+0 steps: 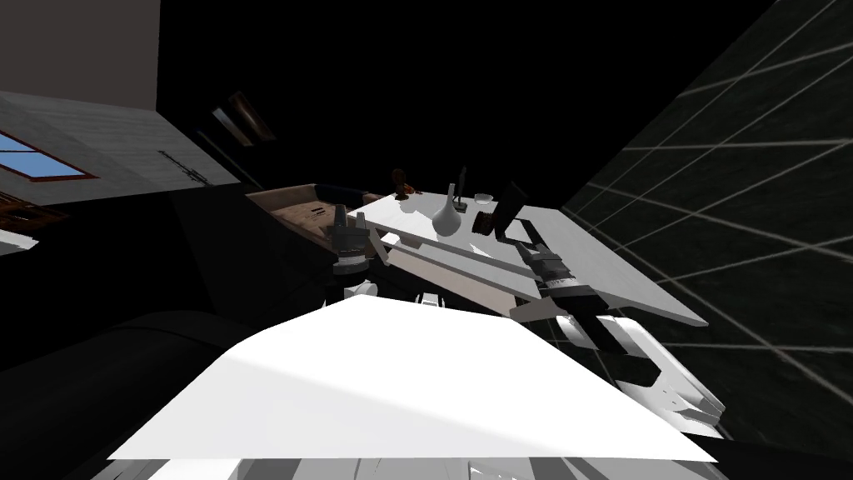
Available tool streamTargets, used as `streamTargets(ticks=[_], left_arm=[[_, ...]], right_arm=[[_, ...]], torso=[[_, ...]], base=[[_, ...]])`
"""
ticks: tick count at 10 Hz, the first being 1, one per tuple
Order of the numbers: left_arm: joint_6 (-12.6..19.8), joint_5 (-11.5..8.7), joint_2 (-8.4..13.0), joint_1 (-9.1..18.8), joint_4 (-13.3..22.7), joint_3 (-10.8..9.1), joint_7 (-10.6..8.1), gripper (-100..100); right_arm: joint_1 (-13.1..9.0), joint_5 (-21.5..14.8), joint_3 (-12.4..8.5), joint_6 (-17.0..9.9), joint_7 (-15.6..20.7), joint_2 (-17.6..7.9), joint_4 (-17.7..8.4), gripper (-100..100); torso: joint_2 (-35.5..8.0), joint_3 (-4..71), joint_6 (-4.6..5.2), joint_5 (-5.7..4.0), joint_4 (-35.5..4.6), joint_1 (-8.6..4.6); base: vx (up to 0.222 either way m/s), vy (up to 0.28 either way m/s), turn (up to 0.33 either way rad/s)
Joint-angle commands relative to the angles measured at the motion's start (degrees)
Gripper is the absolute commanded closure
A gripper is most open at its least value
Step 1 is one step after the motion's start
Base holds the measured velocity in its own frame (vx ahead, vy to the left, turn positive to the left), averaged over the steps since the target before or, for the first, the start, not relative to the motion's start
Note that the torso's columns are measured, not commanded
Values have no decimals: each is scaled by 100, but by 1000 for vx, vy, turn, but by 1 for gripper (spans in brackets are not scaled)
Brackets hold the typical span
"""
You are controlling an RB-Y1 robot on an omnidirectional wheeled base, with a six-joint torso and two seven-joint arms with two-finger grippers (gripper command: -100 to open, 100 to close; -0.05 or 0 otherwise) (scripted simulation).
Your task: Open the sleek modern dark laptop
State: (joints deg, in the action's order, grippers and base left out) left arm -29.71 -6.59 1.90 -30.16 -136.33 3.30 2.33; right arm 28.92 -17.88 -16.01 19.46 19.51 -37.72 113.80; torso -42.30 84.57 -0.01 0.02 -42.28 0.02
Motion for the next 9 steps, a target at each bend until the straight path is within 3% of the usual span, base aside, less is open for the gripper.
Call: streamTargets(ticks=[1,3,4,9], left_arm=[[0,0,0,0,0,0,0,0],[0,0,0,0,0,0,0,0],[0,0,0,-1,0,0,0,0],[0,0,1,0,0,-1,0,0]], right_arm=[[-29,-338,-168,-189,179,-469,-313,-100],[-66,-645,-326,-365,336,-874,-633,-100],[-66,-645,-326,-365,336,-964,-633,-100],[-143,-1240,-630,-711,637,-1838,-1276,-100]], torso=[[-4,-4,2,-3,-2,-7],[4,2,2,1,1,6],[12,6,1,0,2,3],[0,0,2,-4,-1,-11]], base=[[89,170,-76],[109,185,-73],[79,157,-30],[72,133,-53]])
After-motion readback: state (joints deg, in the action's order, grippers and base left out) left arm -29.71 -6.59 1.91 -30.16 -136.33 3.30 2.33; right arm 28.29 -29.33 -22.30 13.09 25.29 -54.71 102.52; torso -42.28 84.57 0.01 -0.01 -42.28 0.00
